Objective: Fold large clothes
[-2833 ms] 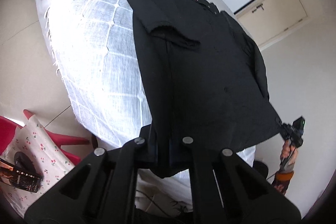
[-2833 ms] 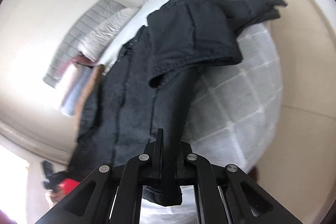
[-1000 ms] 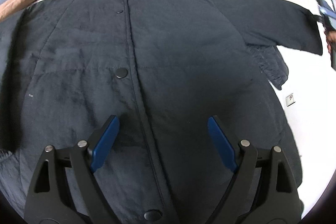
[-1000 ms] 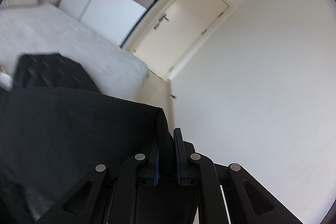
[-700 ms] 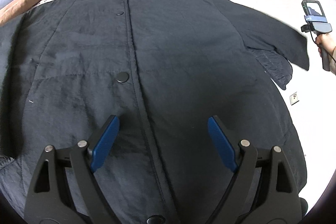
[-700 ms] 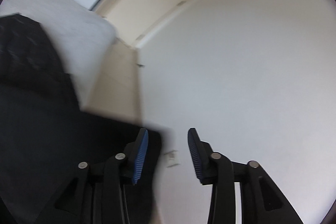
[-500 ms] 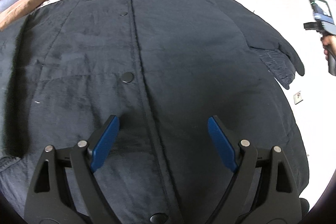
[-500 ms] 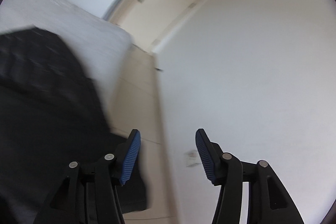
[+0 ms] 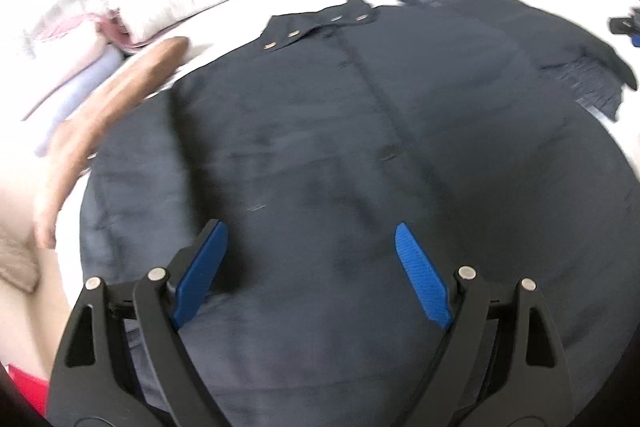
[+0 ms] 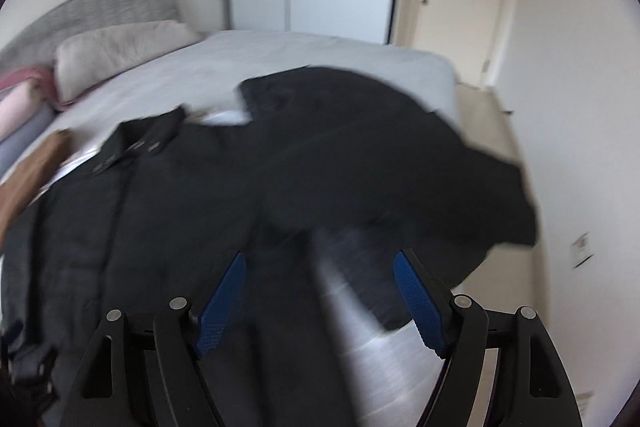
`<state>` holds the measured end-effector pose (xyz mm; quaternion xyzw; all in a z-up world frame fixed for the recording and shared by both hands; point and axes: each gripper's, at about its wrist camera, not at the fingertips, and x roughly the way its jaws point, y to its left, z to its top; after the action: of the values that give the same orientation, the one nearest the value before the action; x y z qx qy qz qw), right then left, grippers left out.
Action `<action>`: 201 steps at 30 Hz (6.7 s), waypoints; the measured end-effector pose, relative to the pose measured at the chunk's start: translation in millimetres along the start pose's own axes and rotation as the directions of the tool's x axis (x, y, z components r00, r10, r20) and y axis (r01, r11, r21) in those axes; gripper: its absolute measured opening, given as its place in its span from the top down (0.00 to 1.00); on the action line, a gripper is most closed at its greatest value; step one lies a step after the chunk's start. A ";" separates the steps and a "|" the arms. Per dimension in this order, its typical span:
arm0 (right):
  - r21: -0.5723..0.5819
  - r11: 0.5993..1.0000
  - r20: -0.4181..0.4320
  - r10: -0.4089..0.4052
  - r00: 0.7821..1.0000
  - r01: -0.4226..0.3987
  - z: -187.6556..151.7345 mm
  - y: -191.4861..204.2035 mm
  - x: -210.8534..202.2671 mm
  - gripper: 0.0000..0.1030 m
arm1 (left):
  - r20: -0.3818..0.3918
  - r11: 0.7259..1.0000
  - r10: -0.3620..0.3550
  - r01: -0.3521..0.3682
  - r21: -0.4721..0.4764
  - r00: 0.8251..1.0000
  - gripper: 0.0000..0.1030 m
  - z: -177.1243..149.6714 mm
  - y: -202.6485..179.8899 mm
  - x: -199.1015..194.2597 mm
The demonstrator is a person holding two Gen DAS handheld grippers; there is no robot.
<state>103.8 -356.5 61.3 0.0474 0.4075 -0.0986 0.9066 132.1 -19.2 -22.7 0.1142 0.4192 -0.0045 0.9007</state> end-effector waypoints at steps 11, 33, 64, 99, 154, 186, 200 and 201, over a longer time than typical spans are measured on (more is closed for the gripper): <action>-0.078 0.990 -0.044 0.117 0.992 -0.120 -69.9 48.3 17.5 0.24 | -0.161 0.987 0.099 -0.118 -0.110 0.982 0.24 -32.5 83.6 42.9; -0.166 0.985 -0.114 0.032 0.993 -0.050 -90.2 53.8 51.4 0.24 | 0.031 0.799 0.565 -0.538 -0.270 0.824 0.86 107.8 333.7 -57.3; -0.220 0.975 -0.148 -0.053 0.988 0.020 -89.4 101.3 91.3 0.23 | -0.334 0.667 0.586 -0.674 -0.318 0.738 0.30 -11.6 459.4 87.5; -0.291 0.936 -0.194 0.143 0.970 -0.196 -146.0 72.0 55.8 0.09 | -0.058 0.944 -0.329 0.329 -0.008 0.942 0.12 -64.2 1.4 -0.4; 0.342 0.922 -0.017 0.200 0.980 -0.182 -3.7 -122.5 40.1 0.00 | -0.043 0.863 -0.284 0.237 -0.445 0.958 0.12 24.8 52.1 15.6; 0.785 0.592 0.205 0.031 0.978 -0.183 15.2 -257.2 136.7 0.90 | -0.063 0.840 -0.348 0.281 -0.464 0.935 0.13 38.6 33.3 41.8; 0.277 0.923 0.407 0.140 0.903 -0.268 130.2 -94.5 15.4 0.91 | 0.006 0.805 -0.452 0.410 -0.428 0.892 0.13 138.5 33.0 -9.8; 0.244 0.931 0.410 0.155 0.899 -0.272 134.1 -81.2 13.6 0.91 | 0.034 0.787 -0.475 0.441 -0.432 0.879 0.13 145.3 31.7 -8.5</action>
<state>192.8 -460.0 139.6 0.2070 0.1950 -0.0645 0.9565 239.4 -19.5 80.5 -0.1907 0.4590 -0.1267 0.8584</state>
